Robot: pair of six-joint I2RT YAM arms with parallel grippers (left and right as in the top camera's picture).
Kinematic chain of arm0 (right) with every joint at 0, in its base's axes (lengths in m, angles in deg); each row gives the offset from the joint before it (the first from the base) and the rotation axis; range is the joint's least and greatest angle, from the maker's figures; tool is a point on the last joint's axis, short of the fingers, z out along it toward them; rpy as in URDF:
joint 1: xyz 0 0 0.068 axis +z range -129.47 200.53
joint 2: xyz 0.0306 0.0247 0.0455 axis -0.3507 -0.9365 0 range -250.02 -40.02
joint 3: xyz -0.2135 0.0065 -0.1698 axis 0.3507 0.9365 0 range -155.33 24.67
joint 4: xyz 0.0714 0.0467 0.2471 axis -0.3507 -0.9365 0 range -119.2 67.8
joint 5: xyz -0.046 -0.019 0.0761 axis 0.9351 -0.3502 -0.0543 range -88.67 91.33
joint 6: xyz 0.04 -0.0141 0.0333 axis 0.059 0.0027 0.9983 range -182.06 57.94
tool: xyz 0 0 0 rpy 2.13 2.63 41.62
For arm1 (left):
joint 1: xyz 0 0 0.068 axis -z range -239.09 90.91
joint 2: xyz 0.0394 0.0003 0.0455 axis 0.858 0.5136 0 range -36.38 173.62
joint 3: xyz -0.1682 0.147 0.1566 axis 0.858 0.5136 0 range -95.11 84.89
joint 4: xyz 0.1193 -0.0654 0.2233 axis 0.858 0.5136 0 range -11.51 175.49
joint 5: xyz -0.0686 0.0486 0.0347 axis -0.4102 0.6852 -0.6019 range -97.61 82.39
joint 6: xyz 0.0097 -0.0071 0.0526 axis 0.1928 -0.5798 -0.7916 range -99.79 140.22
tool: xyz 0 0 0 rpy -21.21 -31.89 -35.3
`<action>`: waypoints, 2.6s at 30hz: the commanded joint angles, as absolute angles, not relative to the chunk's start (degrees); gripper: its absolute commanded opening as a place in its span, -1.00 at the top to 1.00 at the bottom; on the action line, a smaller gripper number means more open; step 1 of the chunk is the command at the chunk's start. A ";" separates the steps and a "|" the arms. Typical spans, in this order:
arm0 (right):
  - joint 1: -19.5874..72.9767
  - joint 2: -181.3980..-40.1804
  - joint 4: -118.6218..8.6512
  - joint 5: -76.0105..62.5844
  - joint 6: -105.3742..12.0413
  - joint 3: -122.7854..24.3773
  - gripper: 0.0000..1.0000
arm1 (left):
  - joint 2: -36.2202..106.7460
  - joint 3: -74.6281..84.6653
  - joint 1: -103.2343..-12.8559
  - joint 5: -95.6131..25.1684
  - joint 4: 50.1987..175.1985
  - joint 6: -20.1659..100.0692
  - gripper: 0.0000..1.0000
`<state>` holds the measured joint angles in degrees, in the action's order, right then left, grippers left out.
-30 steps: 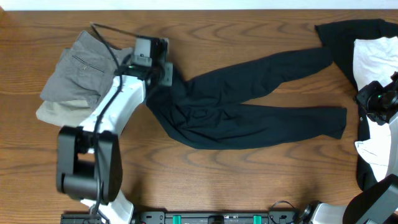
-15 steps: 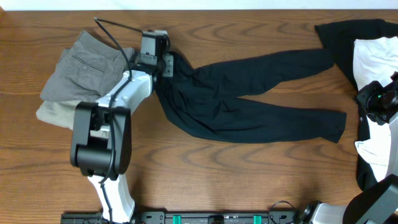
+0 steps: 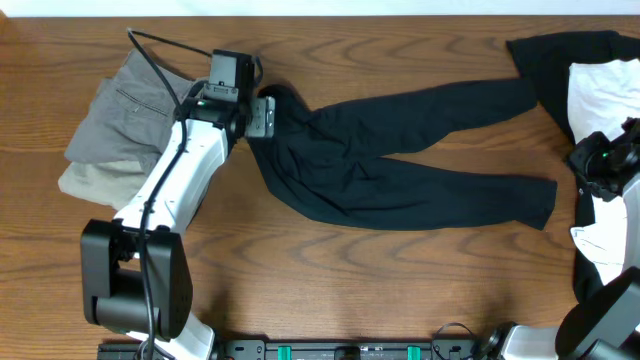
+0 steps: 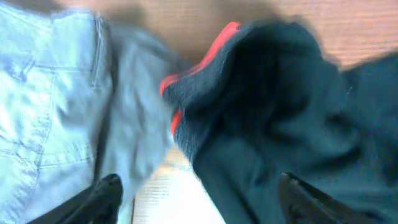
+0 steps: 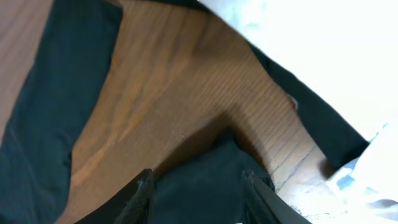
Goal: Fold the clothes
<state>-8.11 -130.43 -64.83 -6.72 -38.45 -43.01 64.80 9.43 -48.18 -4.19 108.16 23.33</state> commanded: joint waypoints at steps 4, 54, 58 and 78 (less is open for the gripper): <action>-5.47 -134.34 -64.85 -6.64 -38.99 -42.59 0.13 | 70.97 12.19 -48.79 -3.79 107.44 24.79 -0.45; -5.42 -145.12 -65.66 -4.08 -42.38 -31.29 0.91 | 57.59 10.61 -58.43 -8.21 132.03 27.59 0.70; -6.47 -142.38 -71.50 -4.06 -42.67 -35.64 0.97 | 57.57 10.61 -58.43 -8.21 132.03 27.59 0.71; -19.92 -132.07 -79.24 -4.04 -41.40 -60.01 0.98 | 57.04 10.61 -58.43 -8.69 151.22 30.26 0.84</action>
